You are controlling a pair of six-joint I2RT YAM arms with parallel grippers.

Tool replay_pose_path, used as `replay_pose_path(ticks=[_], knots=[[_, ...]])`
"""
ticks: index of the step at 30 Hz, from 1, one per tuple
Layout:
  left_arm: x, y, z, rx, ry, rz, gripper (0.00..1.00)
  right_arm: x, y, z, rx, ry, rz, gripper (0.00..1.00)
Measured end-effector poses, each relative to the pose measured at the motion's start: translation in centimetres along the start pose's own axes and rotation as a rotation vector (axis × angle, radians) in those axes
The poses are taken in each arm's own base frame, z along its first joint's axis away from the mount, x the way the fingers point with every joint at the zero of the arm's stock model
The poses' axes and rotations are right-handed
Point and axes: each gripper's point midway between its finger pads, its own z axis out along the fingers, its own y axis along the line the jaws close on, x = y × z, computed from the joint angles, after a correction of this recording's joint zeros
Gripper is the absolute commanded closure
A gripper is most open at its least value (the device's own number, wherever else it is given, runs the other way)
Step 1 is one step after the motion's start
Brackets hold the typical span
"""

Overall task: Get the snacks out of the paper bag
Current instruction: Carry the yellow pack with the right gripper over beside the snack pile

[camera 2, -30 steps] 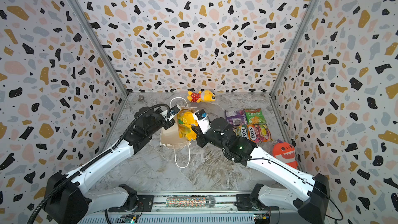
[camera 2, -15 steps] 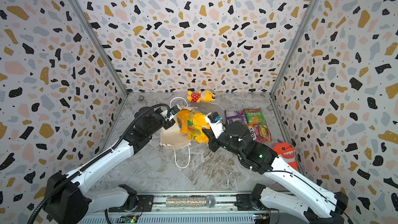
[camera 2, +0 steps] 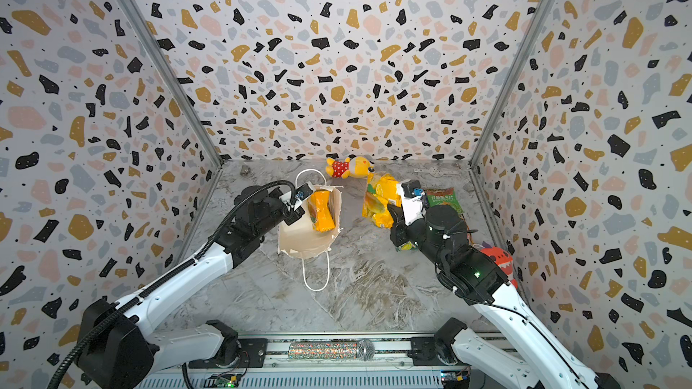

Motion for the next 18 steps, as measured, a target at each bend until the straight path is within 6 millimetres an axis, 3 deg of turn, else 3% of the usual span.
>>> replay_pose_path(ticks=[3,8,18], knots=[[0.0,0.0,0.0,0.001,-0.001,0.0,1.0,0.1,-2.5,1.1,0.046,0.01,0.058,1.0],[0.0,-0.1,0.0,0.004,-0.002,0.0,1.0,1.4,-5.9,5.4,0.07,0.063,0.161,1.0],[-0.1,-0.1,0.0,0.007,-0.005,-0.001,1.0,8.9,-5.9,15.3,-0.071,0.303,0.326,1.0]])
